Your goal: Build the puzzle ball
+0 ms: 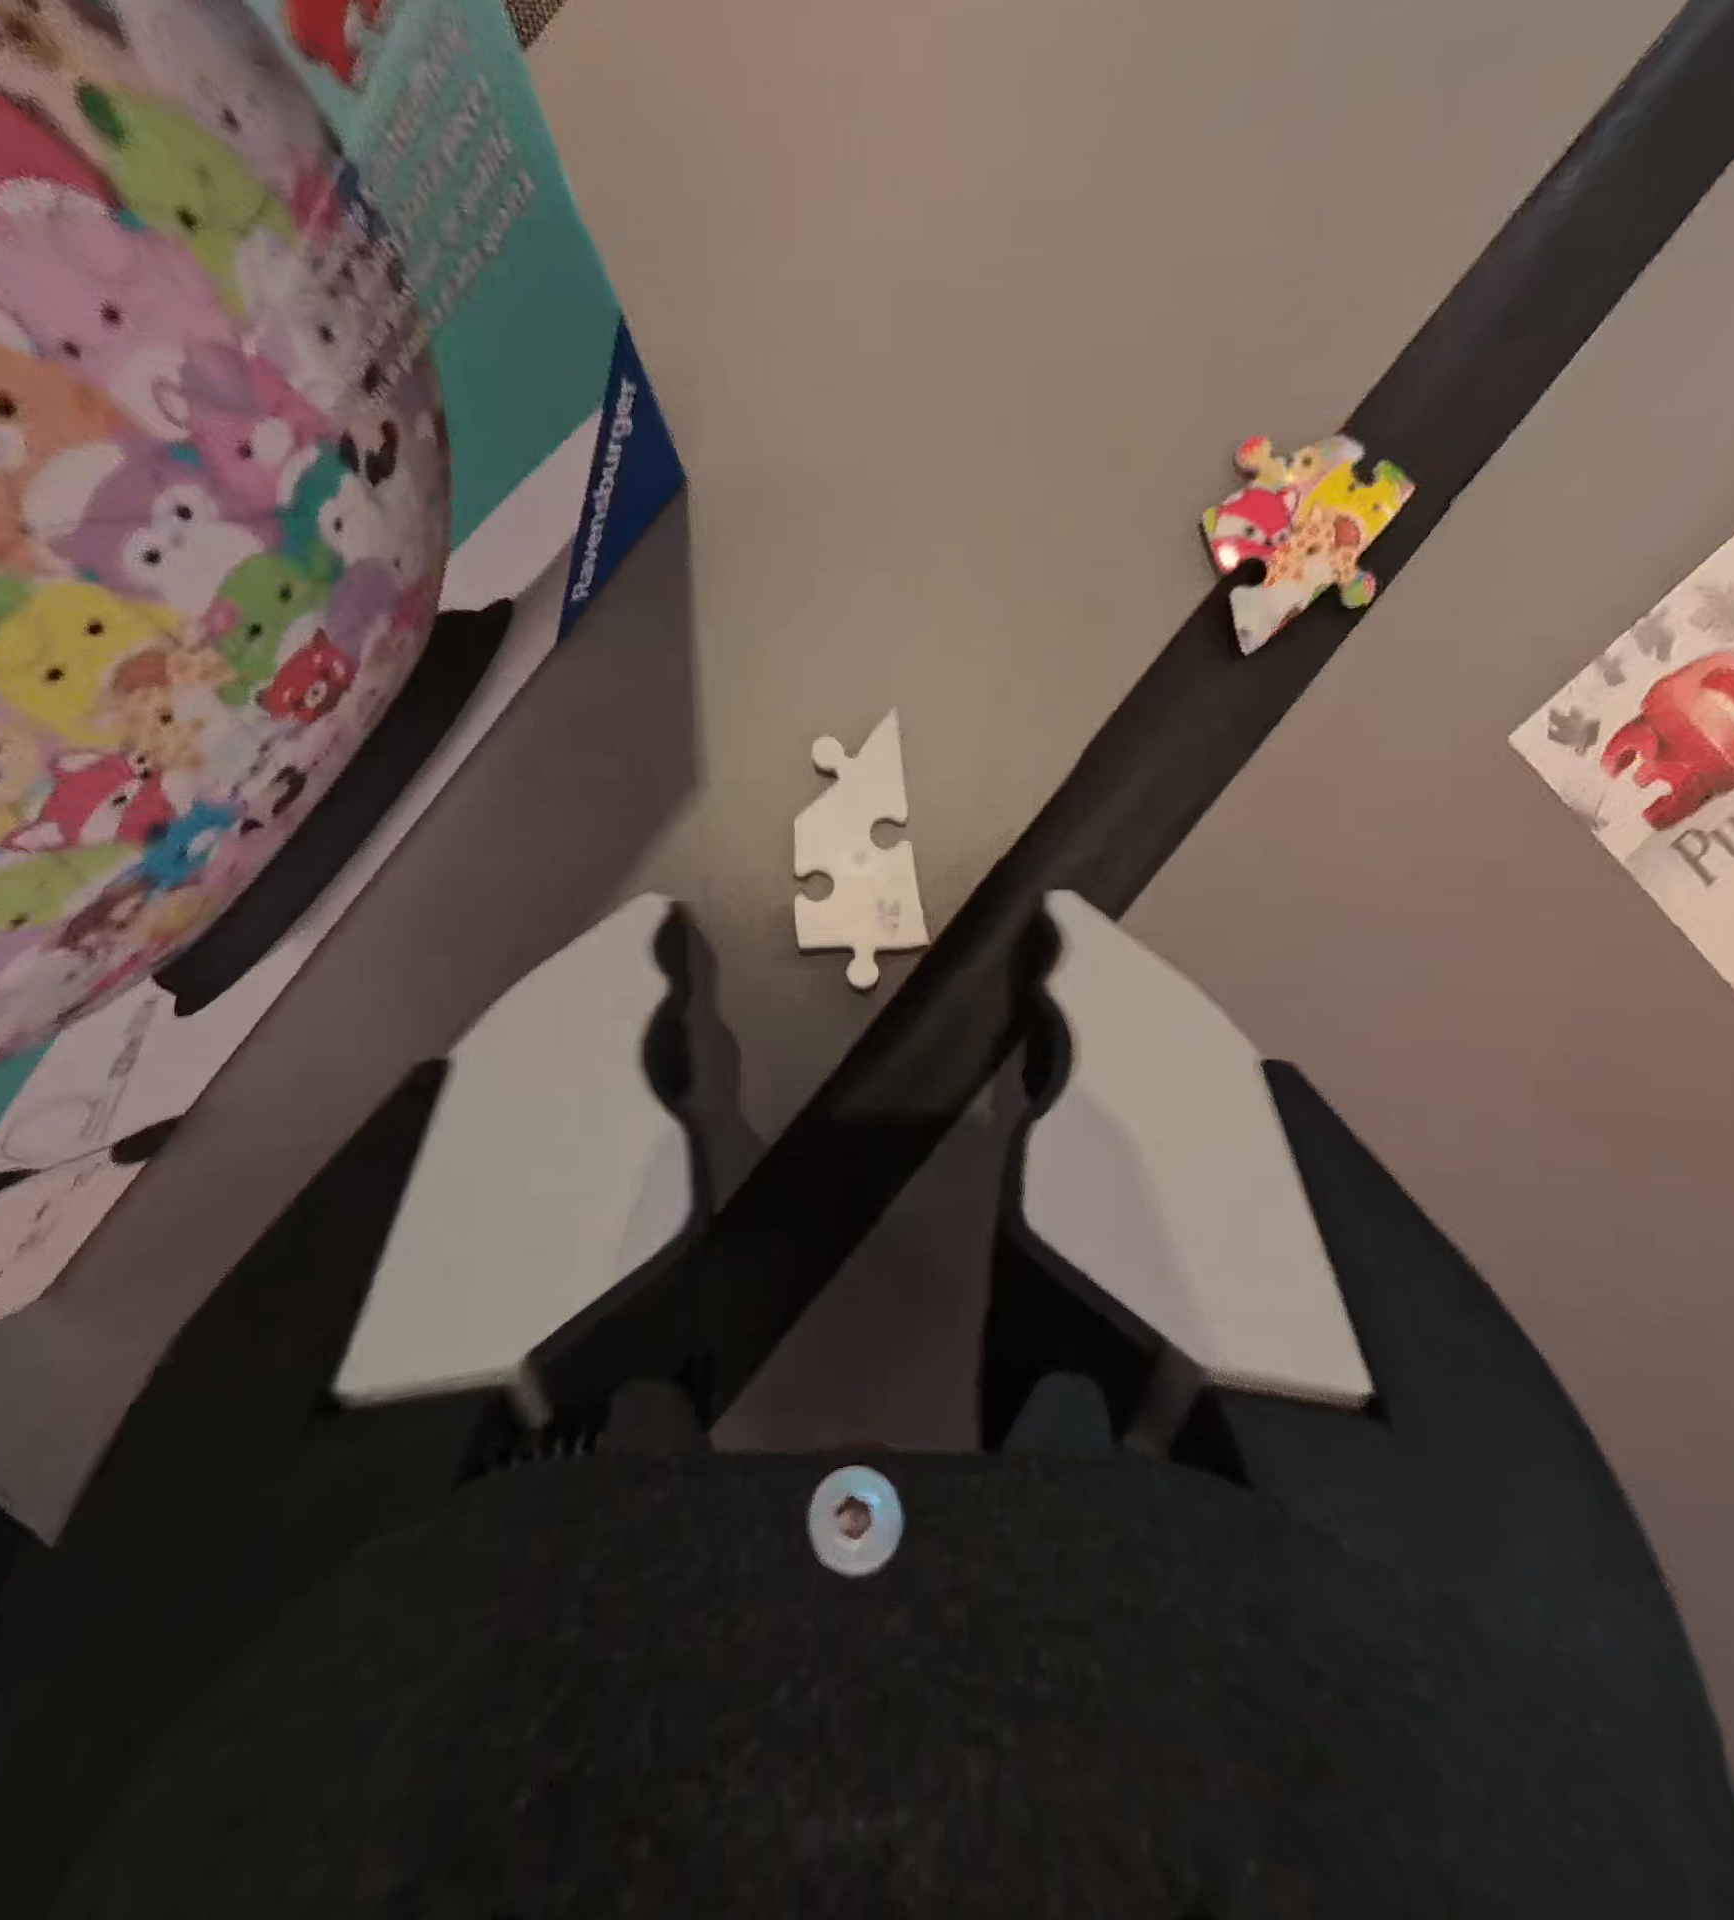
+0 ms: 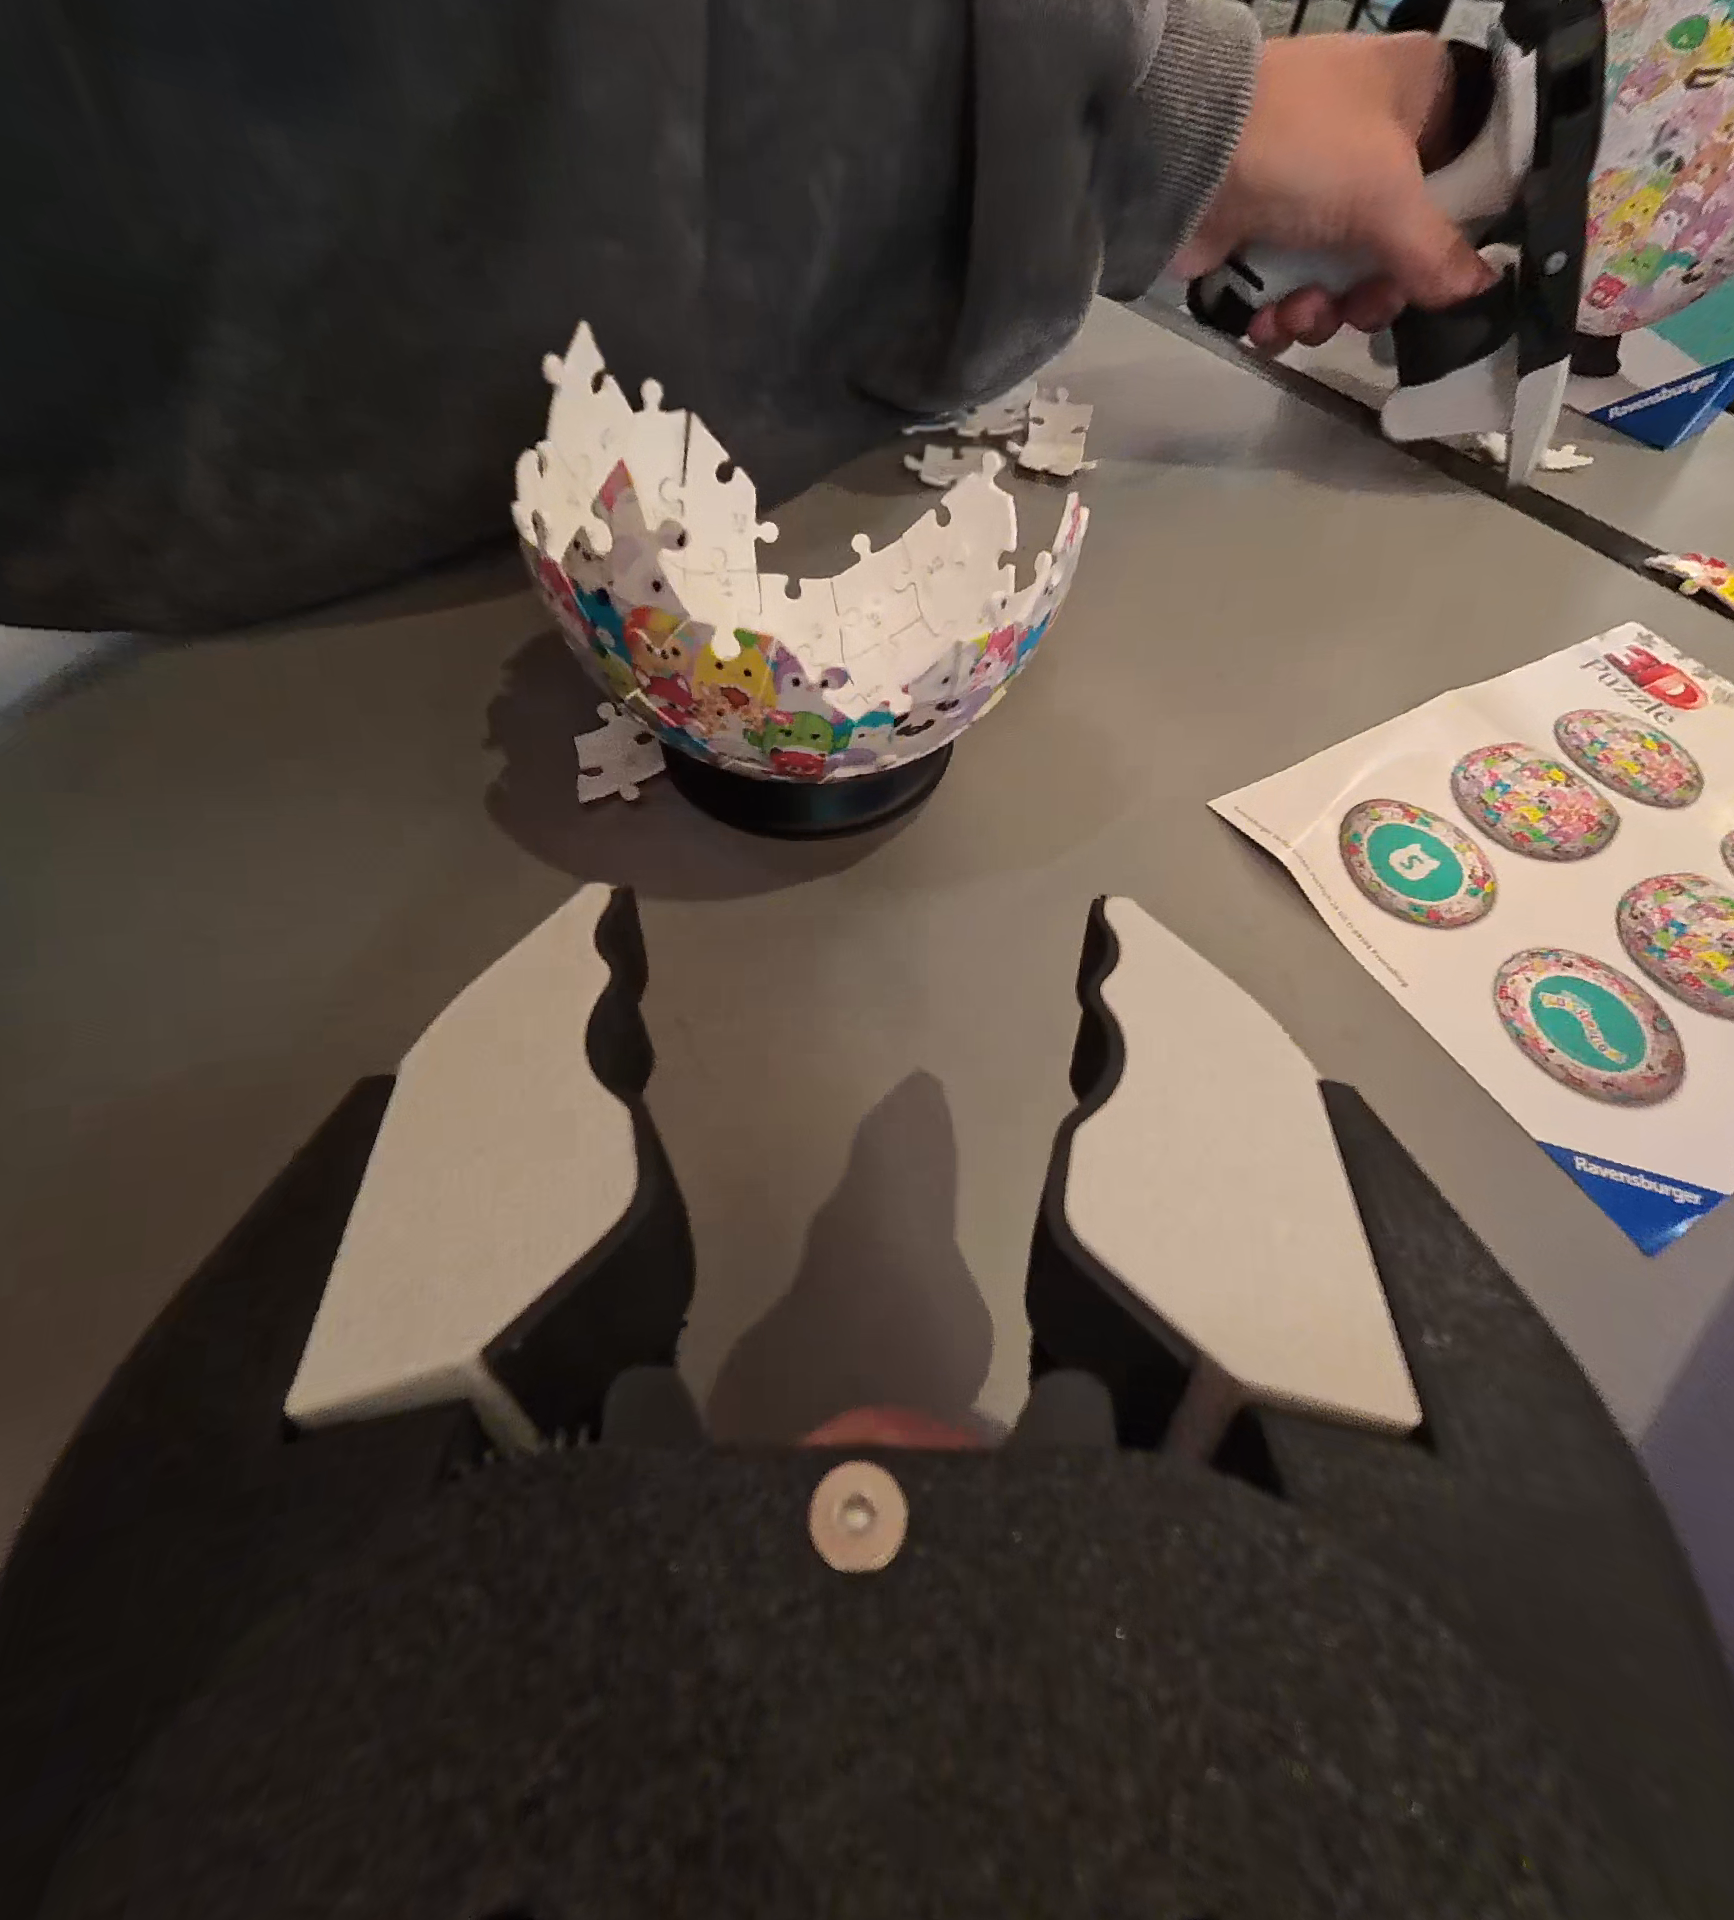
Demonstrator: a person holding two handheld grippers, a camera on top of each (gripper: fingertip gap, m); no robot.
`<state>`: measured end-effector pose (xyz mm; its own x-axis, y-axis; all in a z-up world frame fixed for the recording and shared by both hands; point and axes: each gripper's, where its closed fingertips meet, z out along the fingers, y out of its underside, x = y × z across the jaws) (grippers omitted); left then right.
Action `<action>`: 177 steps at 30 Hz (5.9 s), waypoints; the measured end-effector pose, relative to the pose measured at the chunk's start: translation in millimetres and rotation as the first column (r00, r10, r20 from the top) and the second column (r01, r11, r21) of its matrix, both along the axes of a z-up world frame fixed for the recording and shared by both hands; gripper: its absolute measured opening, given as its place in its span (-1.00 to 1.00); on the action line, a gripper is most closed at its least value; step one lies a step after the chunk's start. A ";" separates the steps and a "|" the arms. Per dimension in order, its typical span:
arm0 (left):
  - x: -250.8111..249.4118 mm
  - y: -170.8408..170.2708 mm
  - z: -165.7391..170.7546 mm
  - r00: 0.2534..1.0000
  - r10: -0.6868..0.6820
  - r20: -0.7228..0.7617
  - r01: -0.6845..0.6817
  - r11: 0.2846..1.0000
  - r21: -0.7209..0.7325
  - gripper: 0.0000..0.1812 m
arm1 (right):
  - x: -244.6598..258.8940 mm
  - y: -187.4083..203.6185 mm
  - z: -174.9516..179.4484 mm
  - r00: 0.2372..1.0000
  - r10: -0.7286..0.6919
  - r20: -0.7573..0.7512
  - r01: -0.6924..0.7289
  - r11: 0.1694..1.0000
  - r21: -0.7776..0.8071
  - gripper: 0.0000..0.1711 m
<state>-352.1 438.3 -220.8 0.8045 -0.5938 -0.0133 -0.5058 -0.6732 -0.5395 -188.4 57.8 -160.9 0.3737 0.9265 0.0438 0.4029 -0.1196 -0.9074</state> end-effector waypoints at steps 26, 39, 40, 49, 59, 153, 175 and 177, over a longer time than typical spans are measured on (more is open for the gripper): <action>74.4 -373.5 254.0 0.950 -0.233 -0.210 0.313 0.662 0.681 -0.75 | -80.1 1.7 199.9 0.830 0.119 -0.544 -0.355 0.866 -0.352 -0.65; 76.0 -474.8 213.5 0.885 -0.310 0.347 0.146 0.893 0.426 -0.81 | -80.8 -99.3 133.5 0.761 0.639 0.111 -0.629 0.769 -0.115 -0.97; 79.1 -479.6 208.8 0.870 -0.334 0.363 0.184 0.902 0.391 -0.81 | -82.1 -101.5 127.5 0.729 0.658 0.188 -0.650 0.752 -0.110 -0.97; 65.1 -464.2 179.3 0.916 -0.287 0.282 0.178 0.917 0.356 -0.98 | -104.0 -84.6 132.2 0.610 0.738 0.288 -0.749 0.656 -0.093 -0.97; 20.9 -449.9 99.2 0.864 0.137 0.484 -0.217 0.970 0.113 -0.71 | -93.7 79.6 98.0 0.892 0.435 0.120 -0.427 0.900 -0.087 -0.97; 21.8 -303.0 122.1 0.755 -0.386 0.530 0.256 0.918 0.303 -0.96 | -162.9 78.0 95.1 0.810 0.578 -0.096 -0.586 0.803 -0.106 -0.96; 9.5 -286.2 101.9 0.861 -0.241 0.447 0.166 0.965 0.201 -0.99 | -159.4 97.4 85.0 0.589 0.506 0.630 -0.681 0.730 0.050 -0.97; 9.5 -286.0 100.1 0.868 -0.240 0.435 0.167 0.965 0.200 -0.99 | -158.6 97.6 83.0 0.583 0.511 0.632 -0.683 0.730 0.039 -0.97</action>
